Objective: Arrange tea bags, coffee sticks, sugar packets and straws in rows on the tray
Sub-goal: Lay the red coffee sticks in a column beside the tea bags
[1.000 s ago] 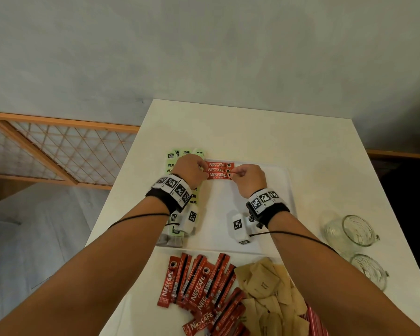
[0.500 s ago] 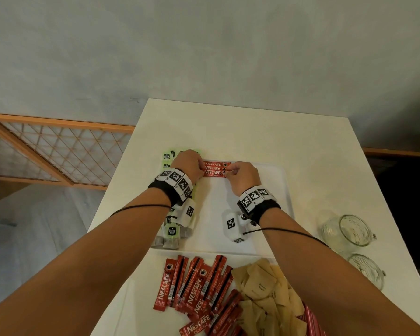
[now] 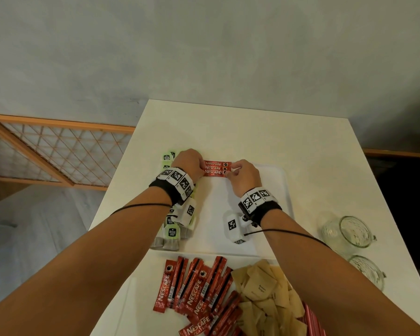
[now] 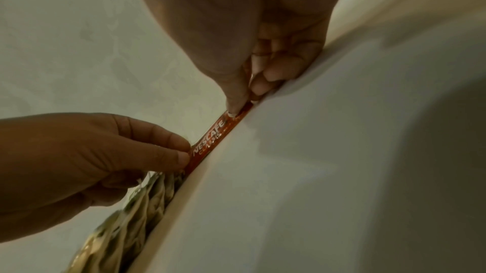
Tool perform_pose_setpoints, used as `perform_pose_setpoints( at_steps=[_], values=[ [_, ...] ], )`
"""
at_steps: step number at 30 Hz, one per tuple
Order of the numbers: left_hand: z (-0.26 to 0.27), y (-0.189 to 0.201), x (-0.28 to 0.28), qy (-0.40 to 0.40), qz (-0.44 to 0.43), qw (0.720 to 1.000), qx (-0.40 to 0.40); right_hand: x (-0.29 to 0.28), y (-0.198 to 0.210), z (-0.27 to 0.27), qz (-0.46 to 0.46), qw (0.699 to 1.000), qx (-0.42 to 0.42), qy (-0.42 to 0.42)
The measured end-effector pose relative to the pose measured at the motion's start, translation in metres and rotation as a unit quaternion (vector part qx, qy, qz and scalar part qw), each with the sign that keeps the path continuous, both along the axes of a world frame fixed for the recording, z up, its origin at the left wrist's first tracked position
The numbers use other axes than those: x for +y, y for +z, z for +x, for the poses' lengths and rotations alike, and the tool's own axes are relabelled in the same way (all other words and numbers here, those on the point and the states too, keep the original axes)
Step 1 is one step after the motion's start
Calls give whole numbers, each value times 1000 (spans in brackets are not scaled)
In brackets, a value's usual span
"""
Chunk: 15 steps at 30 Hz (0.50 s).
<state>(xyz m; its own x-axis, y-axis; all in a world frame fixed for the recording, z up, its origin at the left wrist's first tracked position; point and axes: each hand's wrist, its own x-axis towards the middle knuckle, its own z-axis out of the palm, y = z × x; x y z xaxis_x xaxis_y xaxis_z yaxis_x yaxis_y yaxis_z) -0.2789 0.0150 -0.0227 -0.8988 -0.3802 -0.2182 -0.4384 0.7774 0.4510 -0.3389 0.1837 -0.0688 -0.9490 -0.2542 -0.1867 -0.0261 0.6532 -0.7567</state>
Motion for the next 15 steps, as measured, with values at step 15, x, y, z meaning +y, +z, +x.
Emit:
perform_pose_setpoints(
  at_steps=[15],
  values=[
    [39, 27, 0, -35, 59, 994, 84, 28, 57, 44, -21, 992, 6, 125]
  ],
)
